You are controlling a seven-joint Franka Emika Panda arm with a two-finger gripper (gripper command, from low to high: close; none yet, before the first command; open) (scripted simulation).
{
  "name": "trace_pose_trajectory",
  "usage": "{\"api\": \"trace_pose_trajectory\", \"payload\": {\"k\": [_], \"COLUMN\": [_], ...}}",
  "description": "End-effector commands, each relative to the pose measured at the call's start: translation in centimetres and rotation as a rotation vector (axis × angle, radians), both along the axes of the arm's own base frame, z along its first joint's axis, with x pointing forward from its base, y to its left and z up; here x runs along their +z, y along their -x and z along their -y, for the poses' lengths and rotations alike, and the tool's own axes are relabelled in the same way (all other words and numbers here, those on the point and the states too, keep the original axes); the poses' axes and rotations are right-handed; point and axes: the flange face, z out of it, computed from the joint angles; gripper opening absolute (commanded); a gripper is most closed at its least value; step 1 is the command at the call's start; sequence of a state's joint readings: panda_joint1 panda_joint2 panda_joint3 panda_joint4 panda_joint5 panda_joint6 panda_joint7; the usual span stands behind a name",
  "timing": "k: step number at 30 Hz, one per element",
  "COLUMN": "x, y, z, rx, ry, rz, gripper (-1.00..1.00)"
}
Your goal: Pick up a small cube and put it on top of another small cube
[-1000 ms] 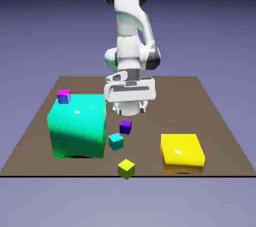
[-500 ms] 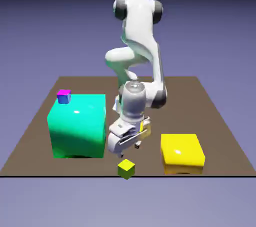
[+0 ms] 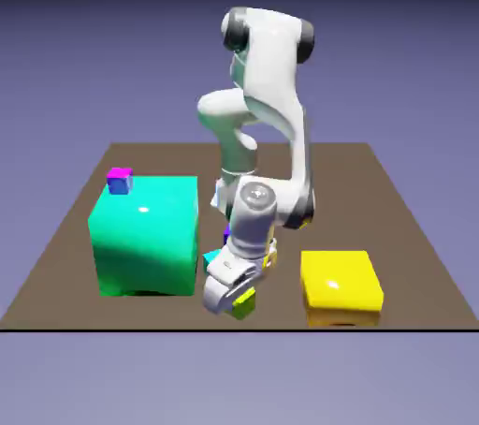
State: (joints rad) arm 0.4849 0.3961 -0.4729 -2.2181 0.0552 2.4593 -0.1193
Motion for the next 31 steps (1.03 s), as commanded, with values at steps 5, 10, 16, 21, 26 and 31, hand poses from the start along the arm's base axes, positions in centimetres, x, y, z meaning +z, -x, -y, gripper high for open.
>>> {"api": "trace_pose_trajectory", "payload": {"k": [5, 10, 16, 21, 26, 31], "x": [2.6, 4.0, 4.3, 2.6, -1.6, -1.9], "y": [4.8, 10.2, 16.9, 18.2, 18.4, 18.4], "z": [2.4, 3.7, 3.7, 3.5, 4.0, 4.1], "rx": [0.087, 0.188, 0.333, 0.367, 0.367, 0.367], "ry": [0.023, 0.022, -0.005, -0.015, -0.014, -0.014], "rz": [-0.005, -0.01, -0.004, -0.001, -0.001, -0.001], "gripper": [-1.0, -1.0, -1.0, -1.0, -1.0, 1.0]}}
